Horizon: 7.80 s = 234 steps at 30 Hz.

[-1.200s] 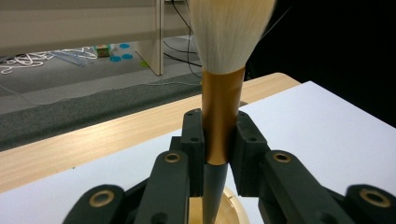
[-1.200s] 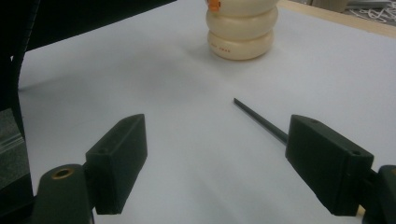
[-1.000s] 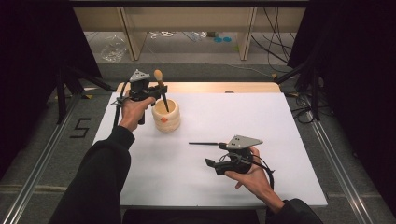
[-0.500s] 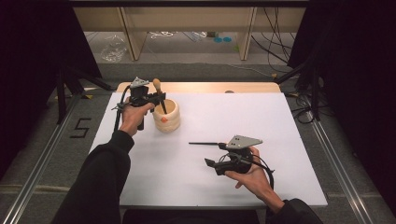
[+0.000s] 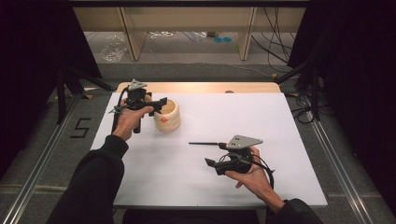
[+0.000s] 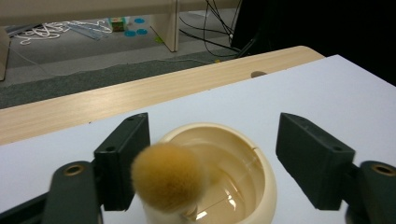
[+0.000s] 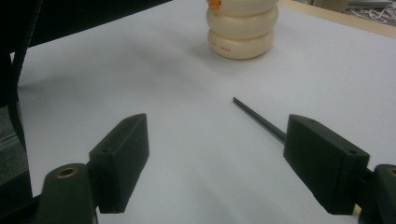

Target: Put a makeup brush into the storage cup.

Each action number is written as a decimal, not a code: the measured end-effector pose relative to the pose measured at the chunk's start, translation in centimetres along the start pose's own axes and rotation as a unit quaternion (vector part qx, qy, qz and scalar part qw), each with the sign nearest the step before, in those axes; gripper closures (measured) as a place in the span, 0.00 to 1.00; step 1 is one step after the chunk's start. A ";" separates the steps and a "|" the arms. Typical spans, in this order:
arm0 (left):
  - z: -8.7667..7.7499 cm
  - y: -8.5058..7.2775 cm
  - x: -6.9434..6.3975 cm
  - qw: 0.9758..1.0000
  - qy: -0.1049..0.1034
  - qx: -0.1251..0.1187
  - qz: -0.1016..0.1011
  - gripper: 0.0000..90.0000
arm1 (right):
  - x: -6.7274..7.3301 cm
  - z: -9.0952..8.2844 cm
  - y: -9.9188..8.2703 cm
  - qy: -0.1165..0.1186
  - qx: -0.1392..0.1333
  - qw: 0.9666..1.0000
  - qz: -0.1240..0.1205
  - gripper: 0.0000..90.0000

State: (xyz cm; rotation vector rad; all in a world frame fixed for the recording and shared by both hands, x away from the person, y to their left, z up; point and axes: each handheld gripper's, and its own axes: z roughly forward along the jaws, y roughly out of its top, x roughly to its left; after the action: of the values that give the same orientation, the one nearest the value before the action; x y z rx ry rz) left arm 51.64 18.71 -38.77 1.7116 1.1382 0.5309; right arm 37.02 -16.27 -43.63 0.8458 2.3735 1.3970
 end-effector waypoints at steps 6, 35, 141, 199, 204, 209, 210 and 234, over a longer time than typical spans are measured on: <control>-1.4 -0.6 0.6 1.000 -0.005 -0.005 -0.008 0.22 | -0.3 -0.1 0.0 -0.006 0.003 1.000 -0.006 0.27; -8.0 -6.6 -5.0 0.998 -0.055 -0.040 0.015 0.18 | -0.7 -0.2 -0.2 -0.009 0.003 1.000 0.002 0.23; -9.9 -12.9 -8.3 0.994 -0.095 0.009 0.049 0.18 | -8.4 9.6 4.2 0.049 0.243 0.961 -0.126 0.52; -9.8 -12.9 -8.4 0.994 -0.097 0.013 0.047 0.18 | -8.7 11.4 4.6 0.075 0.347 0.922 -0.156 0.90; -9.8 -12.9 -8.4 0.994 -0.098 0.013 0.046 0.18 | -8.6 11.8 5.0 0.075 0.365 0.915 -0.154 0.91; -9.8 -12.9 -8.4 0.994 -0.098 0.013 0.046 0.18 | -8.9 12.0 5.2 0.074 0.374 0.909 -0.167 0.91; -9.8 -12.9 -8.4 0.994 -0.098 0.013 0.046 0.18 | -8.8 12.0 5.2 0.071 0.376 0.909 -0.162 0.91; -9.9 -12.9 -8.4 0.994 -0.099 0.014 0.048 0.18 | -8.4 12.4 5.6 0.057 0.397 0.903 -0.153 0.92</control>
State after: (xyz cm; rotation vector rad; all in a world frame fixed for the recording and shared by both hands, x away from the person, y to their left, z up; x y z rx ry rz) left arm 34.44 17.26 -44.78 1.8079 0.9298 0.3957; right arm 51.79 -10.45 -45.65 0.5014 3.0247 0.3296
